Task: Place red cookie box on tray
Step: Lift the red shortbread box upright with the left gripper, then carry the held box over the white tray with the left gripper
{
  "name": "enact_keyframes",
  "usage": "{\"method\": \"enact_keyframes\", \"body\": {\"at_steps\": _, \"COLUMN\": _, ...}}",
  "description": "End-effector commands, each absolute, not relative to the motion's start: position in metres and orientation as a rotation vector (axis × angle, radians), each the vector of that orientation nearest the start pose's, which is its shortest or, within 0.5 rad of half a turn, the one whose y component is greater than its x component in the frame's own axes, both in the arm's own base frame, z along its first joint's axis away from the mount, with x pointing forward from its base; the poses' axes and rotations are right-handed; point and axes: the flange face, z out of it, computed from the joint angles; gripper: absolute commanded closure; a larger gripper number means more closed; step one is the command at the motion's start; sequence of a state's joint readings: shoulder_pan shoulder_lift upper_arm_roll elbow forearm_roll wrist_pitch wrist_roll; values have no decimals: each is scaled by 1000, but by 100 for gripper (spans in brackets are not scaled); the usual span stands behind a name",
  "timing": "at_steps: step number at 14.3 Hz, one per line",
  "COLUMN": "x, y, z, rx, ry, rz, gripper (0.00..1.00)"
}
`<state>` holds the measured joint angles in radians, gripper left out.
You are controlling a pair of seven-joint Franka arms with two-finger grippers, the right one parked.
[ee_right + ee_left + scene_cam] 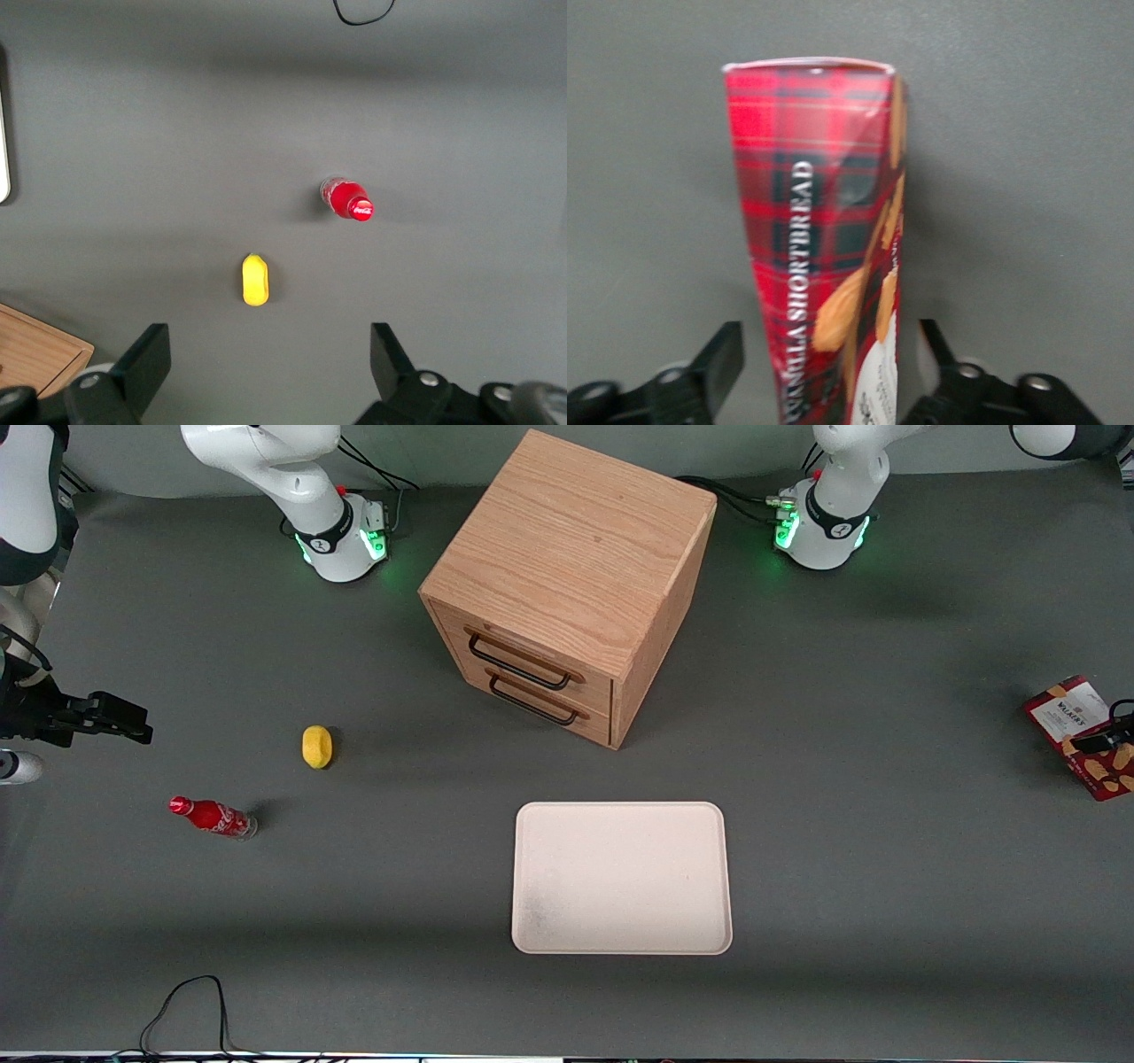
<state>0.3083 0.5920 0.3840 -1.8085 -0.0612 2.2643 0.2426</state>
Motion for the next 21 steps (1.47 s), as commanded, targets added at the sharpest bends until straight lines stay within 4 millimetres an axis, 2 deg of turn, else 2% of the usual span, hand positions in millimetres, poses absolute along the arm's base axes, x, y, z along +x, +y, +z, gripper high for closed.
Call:
{"method": "enact_keyframes", "body": {"at_steps": 1, "x": 503, "y": 397, "z": 239, "rx": -2962, "ry": -640, "rz": 246, "gripper": 97}}
{"method": "enact_keyframes", "body": {"at_steps": 4, "x": 502, "y": 394, "z": 243, "rx": -2979, "ry": -629, "rz": 290, "gripper": 100}}
{"method": "enact_keyframes", "body": {"at_steps": 6, "x": 505, "y": 390, "z": 253, "rx": -3012, "ry": -525, "rz": 291, "gripper": 100}}
{"method": "enact_keyframes", "body": {"at_steps": 8, "x": 513, "y": 379, "z": 287, "rx": -3044, "ry": -405, "rz": 309, "gripper": 100}}
{"method": "enact_keyframes", "body": {"at_steps": 11, "x": 560, "y": 301, "z": 350, "rx": -3075, "ry": -117, "rz": 373, "gripper": 100}}
{"method": "enact_keyframes", "body": {"at_steps": 15, "x": 599, "y": 164, "z": 454, "rx": -3120, "ry": 226, "rz": 359, "gripper": 100}}
{"method": "enact_keyframes", "body": {"at_steps": 18, "x": 620, "y": 46, "z": 521, "rx": -3132, "ry": 479, "rz": 259, "gripper": 100}}
{"method": "enact_keyframes", "body": {"at_steps": 19, "x": 623, "y": 14, "z": 535, "rx": -3162, "ry": 461, "rz": 222, "gripper": 100}}
{"method": "enact_keyframes", "body": {"at_steps": 21, "x": 630, "y": -47, "z": 544, "rx": -3196, "ry": 392, "rz": 168, "gripper": 100}}
